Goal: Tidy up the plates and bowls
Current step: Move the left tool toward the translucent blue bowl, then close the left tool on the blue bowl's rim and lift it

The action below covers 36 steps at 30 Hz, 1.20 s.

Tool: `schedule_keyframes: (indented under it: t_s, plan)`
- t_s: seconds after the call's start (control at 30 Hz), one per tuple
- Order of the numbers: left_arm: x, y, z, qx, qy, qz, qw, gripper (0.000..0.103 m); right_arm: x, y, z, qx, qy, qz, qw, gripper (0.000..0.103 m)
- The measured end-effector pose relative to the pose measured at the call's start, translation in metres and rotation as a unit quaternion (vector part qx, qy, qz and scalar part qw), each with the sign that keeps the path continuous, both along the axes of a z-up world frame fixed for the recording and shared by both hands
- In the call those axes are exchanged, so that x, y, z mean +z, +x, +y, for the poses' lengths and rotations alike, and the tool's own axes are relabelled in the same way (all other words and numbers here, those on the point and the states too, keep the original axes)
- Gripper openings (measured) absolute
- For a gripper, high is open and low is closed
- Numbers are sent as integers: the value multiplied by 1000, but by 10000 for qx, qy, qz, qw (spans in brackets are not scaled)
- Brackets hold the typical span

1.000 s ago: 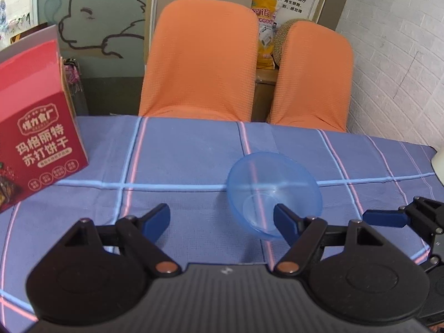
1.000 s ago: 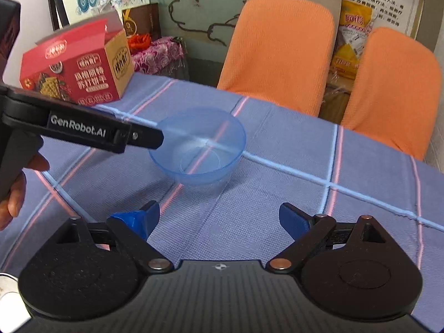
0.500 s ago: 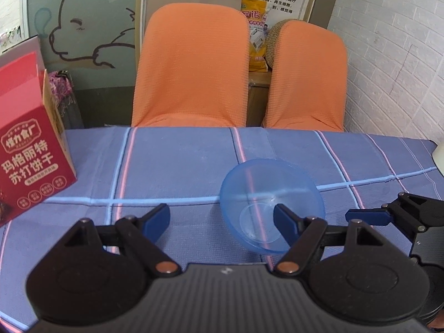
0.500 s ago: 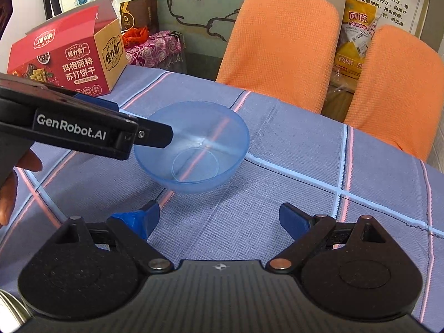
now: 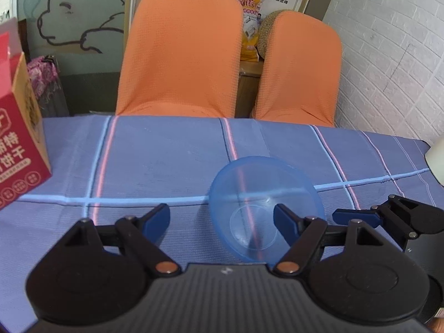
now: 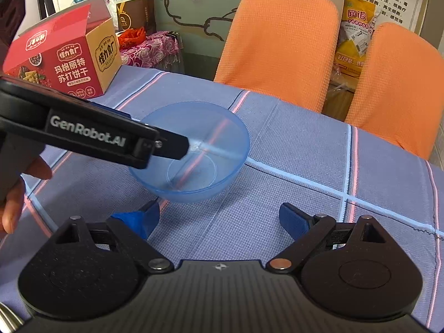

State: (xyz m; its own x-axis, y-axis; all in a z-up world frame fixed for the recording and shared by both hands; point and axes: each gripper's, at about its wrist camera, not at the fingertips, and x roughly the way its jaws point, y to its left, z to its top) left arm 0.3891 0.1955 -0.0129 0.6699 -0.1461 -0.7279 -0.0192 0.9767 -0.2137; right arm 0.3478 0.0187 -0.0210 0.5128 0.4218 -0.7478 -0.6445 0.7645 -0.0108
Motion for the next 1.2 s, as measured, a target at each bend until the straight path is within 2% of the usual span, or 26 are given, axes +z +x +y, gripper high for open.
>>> schedule_keyframes:
  t_s: [0.3, 0.53, 0.7, 0.77, 0.8, 0.97, 1.2]
  plan:
    - [-13, 22, 3, 6, -362, 153, 9992, 77, -7, 9, 13, 44, 5, -40, 10000, 81]
    - [-15, 26, -1, -15, -353, 47, 9994, 76, -11, 16, 16, 152, 178, -101, 9997, 79]
    - [-16, 28, -3, -116, -254, 7, 9996, 73, -11, 17, 19, 225, 156, -326, 9991, 74]
    - [-16, 29, -4, -170, -247, -5, 9996, 66, -11, 16, 20, 272, 152, -400, 9987, 72]
    - [-15, 30, -6, -267, -254, -18, 9993, 39, -10, 16, 21, 296, 144, -459, 9984, 71]
    - [-14, 30, -6, -350, -331, 32, 9988, 37, -3, 14, 25, 423, 198, -703, 9964, 68]
    - [-15, 19, -7, -464, -369, 4, 9982, 37, 2, 11, 22, 441, 365, -714, 9958, 68]
